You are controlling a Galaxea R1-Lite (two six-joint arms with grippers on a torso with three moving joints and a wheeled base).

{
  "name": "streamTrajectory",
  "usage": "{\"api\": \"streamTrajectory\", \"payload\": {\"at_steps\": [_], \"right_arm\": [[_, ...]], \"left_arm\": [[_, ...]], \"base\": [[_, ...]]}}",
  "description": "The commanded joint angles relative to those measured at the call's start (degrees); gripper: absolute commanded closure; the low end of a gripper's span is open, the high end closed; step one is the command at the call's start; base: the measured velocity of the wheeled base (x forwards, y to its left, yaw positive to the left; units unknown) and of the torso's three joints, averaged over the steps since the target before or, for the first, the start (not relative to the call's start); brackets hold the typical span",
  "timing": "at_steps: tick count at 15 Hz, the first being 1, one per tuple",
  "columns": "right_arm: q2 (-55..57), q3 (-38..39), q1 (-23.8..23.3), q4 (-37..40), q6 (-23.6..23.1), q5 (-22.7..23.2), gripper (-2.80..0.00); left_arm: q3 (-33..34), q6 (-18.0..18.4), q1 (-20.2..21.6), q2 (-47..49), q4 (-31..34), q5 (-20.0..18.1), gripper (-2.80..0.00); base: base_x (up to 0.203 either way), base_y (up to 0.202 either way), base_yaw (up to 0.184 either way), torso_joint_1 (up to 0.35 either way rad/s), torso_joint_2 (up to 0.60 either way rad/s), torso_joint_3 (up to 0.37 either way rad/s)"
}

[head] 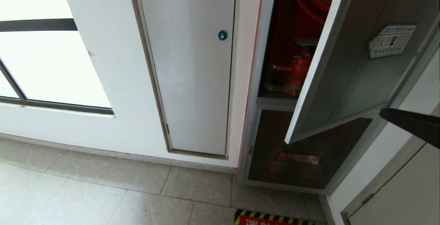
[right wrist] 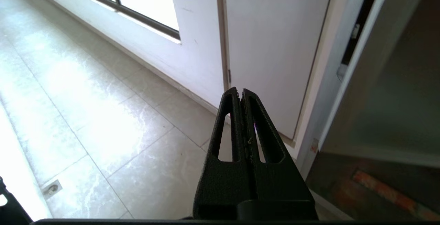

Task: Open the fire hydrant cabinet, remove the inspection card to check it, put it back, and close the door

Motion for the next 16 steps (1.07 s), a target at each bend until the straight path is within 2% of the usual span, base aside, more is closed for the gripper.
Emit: {"api": "streamTrajectory", "payload": {"at_steps": [1,4,7,9,13,16], "right_arm": [[12.3,-6.8,1.9,-3.0,0.0,0.0,0.00],[21.4,-16.2,2.3,-7.2,0.0,-3.1,0.00],[28.9,-23.9,2.4,-7.9,0.1,-5.9,0.00],[33.8,-28.5,2.4,-8.2,0.3,-9.5,0.00],[38.5,-34.4,2.5,-11.3,-0.1,-17.4,0.00],[40.4,-36.3,2.6,-11.3,-0.7,-19.4,0.00]], "left_arm": [[0.0,0.0,0.0,0.1,0.0,0.0,0.00],[0.0,0.0,0.0,0.1,0.0,0.0,0.00],[0.0,0.0,0.0,0.1,0.0,0.0,0.00],[0.0,0.0,0.0,0.1,0.0,0.0,0.00],[0.0,0.0,0.0,0.1,0.0,0.0,0.00],[0.0,0.0,0.0,0.1,0.0,0.0,0.00]], "base": [[0.000,0.000,0.000,0.000,0.00,0.000],[0.000,0.000,0.000,0.000,0.00,0.000],[0.000,0.000,0.000,0.000,0.00,0.000],[0.000,0.000,0.000,0.000,0.00,0.000],[0.000,0.000,0.000,0.000,0.00,0.000],[0.000,0.000,0.000,0.000,0.00,0.000]]}}
